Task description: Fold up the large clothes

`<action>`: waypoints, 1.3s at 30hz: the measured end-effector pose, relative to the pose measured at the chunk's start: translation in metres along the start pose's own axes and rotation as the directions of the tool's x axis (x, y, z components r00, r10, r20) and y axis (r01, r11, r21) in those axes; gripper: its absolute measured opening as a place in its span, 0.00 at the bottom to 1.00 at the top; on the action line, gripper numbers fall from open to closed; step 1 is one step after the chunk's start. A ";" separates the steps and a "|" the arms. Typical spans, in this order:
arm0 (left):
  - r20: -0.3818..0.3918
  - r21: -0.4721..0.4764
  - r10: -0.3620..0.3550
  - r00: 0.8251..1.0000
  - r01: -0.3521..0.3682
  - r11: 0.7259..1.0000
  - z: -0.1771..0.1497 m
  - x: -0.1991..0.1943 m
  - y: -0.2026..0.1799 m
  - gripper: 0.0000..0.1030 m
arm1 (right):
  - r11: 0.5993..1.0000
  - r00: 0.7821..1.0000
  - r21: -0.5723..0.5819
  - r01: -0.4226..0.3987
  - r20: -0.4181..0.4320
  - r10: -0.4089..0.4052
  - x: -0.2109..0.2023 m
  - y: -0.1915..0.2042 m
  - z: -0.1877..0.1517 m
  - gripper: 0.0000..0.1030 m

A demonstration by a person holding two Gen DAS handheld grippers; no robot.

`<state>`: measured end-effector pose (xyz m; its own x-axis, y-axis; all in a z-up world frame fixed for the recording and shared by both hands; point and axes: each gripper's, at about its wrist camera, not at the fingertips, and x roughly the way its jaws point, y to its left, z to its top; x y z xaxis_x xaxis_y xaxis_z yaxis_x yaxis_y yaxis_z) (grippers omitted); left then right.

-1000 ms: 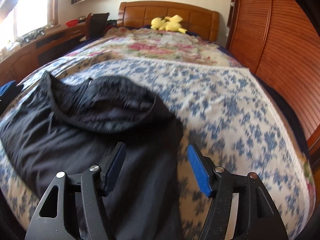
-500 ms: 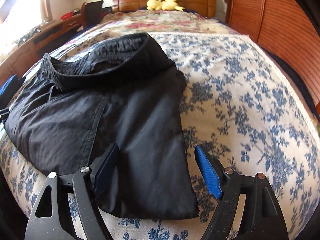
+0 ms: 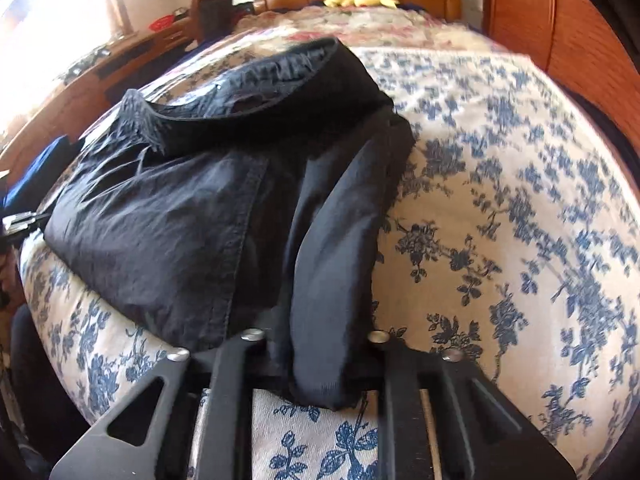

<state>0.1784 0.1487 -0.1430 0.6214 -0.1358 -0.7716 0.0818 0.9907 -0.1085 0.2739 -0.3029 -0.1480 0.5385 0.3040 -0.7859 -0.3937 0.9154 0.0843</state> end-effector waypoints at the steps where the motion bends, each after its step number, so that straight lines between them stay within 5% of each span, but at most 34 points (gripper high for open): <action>1: 0.014 0.008 0.005 1.000 -0.006 1.000 0.000 -0.006 -0.003 0.04 | 1.000 1.000 -0.009 0.003 0.010 -0.003 -0.005 0.002 0.000 0.07; 7: 0.086 0.035 -0.004 0.996 0.001 0.999 -0.012 -0.054 -0.017 0.03 | 1.000 0.996 -0.018 0.015 0.092 -0.013 -0.039 0.007 -0.001 0.04; 17: 0.129 0.021 -0.010 0.992 0.008 1.000 -0.054 -0.102 -0.033 0.05 | 0.997 0.999 -0.083 0.000 0.040 0.003 -0.080 0.021 -0.046 0.07; 20: 0.130 0.023 0.021 0.991 -0.024 0.999 -0.057 -0.106 -0.038 0.07 | 0.994 0.998 -0.094 0.052 0.036 -0.049 -0.081 0.023 -0.051 0.19; 22: 0.152 0.023 0.037 0.988 -0.041 0.999 -0.058 -0.111 -0.041 0.10 | 0.991 0.995 -0.096 0.090 0.047 -0.086 -0.082 0.022 -0.048 0.39; 28: 0.218 0.014 0.029 0.976 -0.033 0.999 -0.053 -0.130 -0.047 0.23 | 0.982 0.983 -0.126 0.144 0.136 -0.127 -0.088 0.034 -0.021 0.50; 39: 0.222 0.055 -0.010 0.975 -0.003 0.999 -0.033 -0.115 -0.065 0.36 | 0.961 0.984 -0.275 0.044 0.180 0.006 -0.043 0.116 0.072 0.53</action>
<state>0.0761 0.1002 -0.0681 0.7780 -0.1409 -0.6122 0.1226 0.9898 -0.0720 0.2591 -0.1910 -0.0601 0.6617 0.3522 -0.6619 -0.5588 0.8202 -0.1222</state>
